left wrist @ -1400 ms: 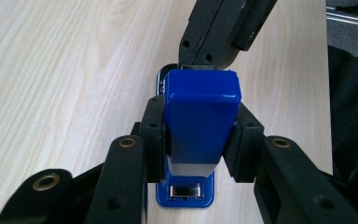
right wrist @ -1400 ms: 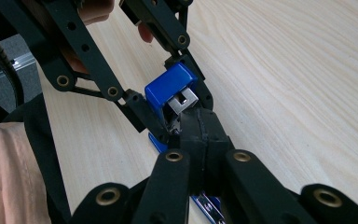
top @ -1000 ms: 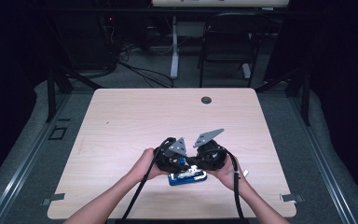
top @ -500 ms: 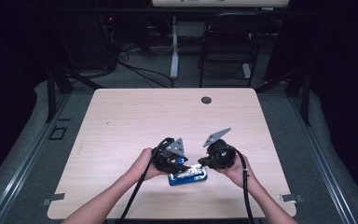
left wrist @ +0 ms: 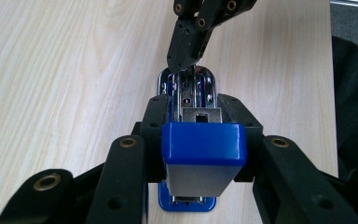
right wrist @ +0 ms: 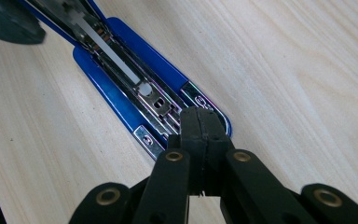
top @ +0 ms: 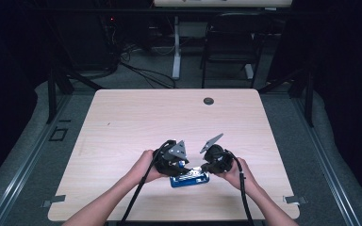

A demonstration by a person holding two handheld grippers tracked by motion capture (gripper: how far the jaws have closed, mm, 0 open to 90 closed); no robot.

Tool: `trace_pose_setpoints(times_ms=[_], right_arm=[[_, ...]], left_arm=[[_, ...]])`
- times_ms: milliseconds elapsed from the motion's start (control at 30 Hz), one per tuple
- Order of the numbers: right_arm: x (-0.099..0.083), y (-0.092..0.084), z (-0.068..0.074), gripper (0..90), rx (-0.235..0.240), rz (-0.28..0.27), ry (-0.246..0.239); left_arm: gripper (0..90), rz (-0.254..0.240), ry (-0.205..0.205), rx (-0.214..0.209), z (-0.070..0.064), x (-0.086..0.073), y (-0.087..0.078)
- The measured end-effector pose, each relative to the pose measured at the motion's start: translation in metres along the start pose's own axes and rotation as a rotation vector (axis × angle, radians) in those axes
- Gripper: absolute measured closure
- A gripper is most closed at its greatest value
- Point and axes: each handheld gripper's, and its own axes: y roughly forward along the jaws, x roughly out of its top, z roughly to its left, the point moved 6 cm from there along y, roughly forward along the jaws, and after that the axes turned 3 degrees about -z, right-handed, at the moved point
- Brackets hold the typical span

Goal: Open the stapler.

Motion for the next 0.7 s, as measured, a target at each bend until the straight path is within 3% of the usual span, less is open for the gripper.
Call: trace_pose_setpoints(times_ms=[333,700], right_arm=[[0.000,0.003,0.001,90.0,0.000,-0.006,0.031],[-0.001,0.002,-0.001,90.0,-0.004,0.017,0.020]], left_arm=[[66.0,0.031,-0.029,-0.014,0.001,-0.017,-0.013],[65.9,0.048,-0.059,-0.029,0.004,-0.032,-0.019]])
